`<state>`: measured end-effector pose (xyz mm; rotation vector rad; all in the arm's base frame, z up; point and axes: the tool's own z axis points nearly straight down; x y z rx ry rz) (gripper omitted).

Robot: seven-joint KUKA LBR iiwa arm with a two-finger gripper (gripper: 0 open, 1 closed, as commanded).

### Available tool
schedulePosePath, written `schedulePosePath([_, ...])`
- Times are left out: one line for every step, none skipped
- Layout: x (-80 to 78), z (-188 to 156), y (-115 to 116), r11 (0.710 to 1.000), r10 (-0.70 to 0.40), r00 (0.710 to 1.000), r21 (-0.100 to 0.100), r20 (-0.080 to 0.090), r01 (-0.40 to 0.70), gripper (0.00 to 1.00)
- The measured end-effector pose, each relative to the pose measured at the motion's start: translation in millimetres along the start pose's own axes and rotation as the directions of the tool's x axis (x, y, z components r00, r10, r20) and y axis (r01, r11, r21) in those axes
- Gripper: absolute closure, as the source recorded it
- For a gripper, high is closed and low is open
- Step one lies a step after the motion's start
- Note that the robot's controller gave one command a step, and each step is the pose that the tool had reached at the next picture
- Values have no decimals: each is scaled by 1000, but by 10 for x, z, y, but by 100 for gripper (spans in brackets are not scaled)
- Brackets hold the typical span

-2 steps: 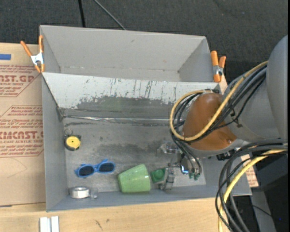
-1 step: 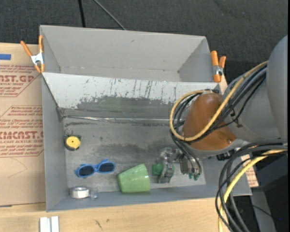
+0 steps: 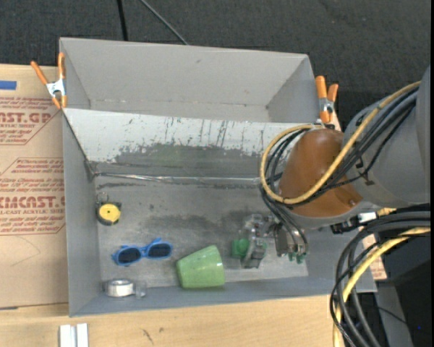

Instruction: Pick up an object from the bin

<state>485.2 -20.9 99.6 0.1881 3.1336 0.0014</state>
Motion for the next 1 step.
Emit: schedulePosePath([-16,-600,7,1000,-1,1000,0,4,1,100])
